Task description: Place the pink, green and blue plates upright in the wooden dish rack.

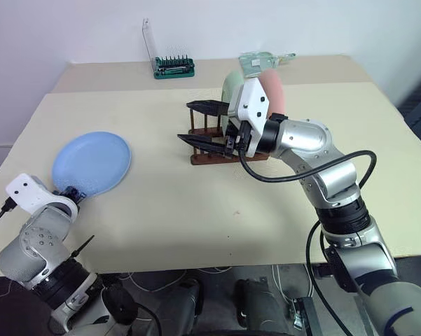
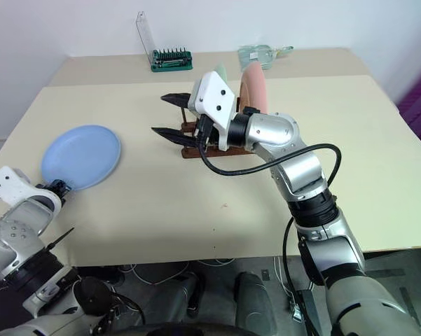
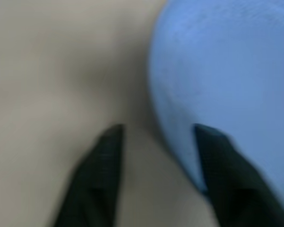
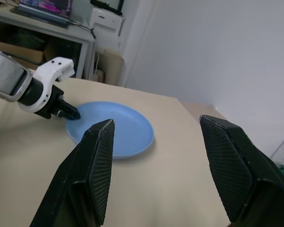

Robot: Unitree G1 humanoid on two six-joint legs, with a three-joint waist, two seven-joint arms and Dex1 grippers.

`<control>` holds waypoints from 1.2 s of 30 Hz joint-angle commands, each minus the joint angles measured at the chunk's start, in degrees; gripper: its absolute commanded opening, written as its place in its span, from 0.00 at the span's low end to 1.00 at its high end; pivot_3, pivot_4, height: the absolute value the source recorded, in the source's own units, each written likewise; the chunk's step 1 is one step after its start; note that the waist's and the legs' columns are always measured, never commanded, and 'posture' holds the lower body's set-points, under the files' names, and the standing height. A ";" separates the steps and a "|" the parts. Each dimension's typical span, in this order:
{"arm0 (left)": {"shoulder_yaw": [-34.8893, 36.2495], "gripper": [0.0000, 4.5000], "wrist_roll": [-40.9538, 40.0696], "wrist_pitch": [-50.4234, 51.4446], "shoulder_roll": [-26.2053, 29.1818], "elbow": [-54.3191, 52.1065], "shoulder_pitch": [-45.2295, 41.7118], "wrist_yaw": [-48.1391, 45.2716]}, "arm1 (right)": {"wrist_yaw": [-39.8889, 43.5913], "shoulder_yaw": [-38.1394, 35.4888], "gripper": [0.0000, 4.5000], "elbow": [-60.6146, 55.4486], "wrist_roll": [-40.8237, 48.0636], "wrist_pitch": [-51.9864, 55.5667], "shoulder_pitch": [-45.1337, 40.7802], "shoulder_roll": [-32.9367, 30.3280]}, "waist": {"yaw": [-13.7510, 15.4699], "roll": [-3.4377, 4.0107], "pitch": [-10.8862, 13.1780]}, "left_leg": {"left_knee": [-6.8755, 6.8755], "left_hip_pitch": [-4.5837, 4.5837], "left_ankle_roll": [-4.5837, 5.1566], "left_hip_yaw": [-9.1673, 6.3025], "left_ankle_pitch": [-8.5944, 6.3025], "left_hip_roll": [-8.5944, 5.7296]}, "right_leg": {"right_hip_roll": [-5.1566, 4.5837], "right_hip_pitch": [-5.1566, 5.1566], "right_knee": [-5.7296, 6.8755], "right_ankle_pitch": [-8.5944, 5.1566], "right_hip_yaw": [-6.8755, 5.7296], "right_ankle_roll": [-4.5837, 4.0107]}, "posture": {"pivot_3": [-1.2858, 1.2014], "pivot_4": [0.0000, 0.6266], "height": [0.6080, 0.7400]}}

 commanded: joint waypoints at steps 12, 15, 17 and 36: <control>-20.60 0.00 -1.69 -16.16 4.24 -7.04 -6.16 -5.59 | 0.09 4.67 0.94 -0.54 -9.07 -5.49 -1.23 0.91 | 0.12 -0.17 0.06 | 0.07 0.00 -0.14 -0.01 0.08 -0.02 | -0.10 0.07 -0.02 0.03 -0.01 0.00 | 0.52 0.24 1.00; -23.05 0.00 -2.43 -14.21 4.11 -9.04 -10.80 -3.70 | -1.32 8.52 0.99 2.70 -16.22 -12.89 -2.24 1.78 | -0.33 -0.17 0.06 | 0.01 0.00 -0.18 0.04 0.11 -0.01 | -0.10 0.01 -0.01 0.03 0.00 0.00 | 0.52 0.24 1.00; -23.95 0.00 -3.39 -11.90 4.06 -10.31 -13.55 -2.59 | -2.50 10.46 0.99 6.04 -20.51 -17.24 -3.58 2.65 | -0.85 -0.19 0.07 | -0.04 0.00 -0.26 0.05 0.16 0.01 | -0.08 -0.04 0.01 0.03 0.01 0.00 | 0.52 0.24 1.00; -23.06 0.00 -8.61 -0.41 4.63 -17.21 -18.26 -0.04 | -15.96 13.02 0.01 26.14 -41.90 -36.88 -10.61 8.19 | -1.29 -0.21 0.08 | -0.05 0.01 -0.38 -0.01 0.25 0.02 | 0.12 -0.05 0.04 0.04 0.06 -0.03 | 0.52 0.24 1.00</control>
